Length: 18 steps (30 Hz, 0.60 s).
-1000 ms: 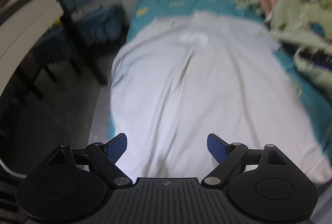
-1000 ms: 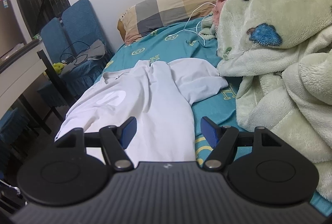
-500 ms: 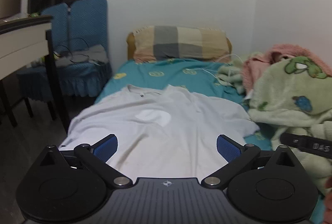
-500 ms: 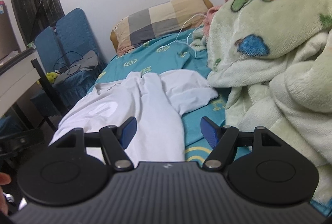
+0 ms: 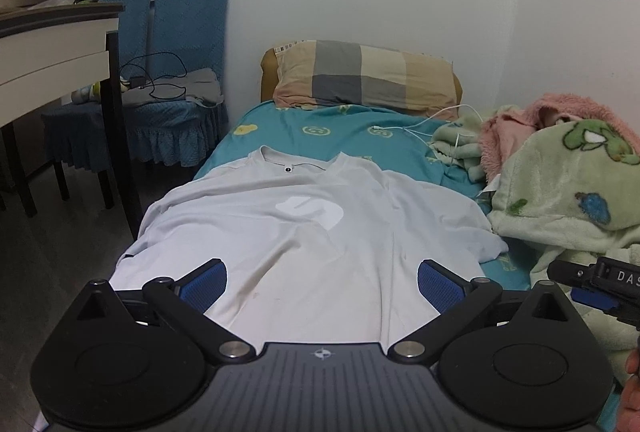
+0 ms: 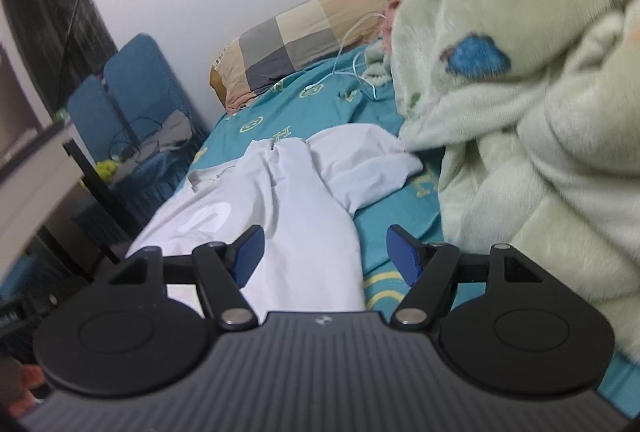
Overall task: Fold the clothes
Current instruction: 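Reach the right gripper to the sleeve beside the blanket and grasp it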
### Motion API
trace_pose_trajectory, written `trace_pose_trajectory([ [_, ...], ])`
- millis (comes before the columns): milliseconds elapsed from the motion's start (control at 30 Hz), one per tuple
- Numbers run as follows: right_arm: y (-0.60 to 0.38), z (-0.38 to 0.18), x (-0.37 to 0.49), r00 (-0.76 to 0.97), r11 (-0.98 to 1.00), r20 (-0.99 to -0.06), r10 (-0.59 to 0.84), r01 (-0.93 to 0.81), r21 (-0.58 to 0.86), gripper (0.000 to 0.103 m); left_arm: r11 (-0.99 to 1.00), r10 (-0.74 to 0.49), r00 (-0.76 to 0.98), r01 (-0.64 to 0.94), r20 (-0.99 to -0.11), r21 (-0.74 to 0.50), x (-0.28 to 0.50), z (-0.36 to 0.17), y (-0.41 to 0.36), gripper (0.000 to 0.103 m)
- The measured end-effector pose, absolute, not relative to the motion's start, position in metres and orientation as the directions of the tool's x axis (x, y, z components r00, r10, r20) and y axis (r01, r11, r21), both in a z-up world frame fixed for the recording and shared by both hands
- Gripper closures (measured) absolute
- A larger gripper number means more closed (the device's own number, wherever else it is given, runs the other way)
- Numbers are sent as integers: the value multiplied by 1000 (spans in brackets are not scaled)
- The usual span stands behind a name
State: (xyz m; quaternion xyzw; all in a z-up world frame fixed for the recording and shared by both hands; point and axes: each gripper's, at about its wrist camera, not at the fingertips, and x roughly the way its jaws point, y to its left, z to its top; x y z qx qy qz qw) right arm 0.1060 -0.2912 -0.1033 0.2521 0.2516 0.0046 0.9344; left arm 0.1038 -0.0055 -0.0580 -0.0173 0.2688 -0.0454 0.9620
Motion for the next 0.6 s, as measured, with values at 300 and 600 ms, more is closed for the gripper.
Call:
trace_pose_trajectory([
  [300,-323,-138,141,854,646,-475,212,242,724,55,987,-108,836,24,-538,-160,109,-57,17,0],
  [600,-338,-198,223,845,438,-513,153,407,801,54,962,-127,824,-32,-552,-270,141,-72,48,0],
])
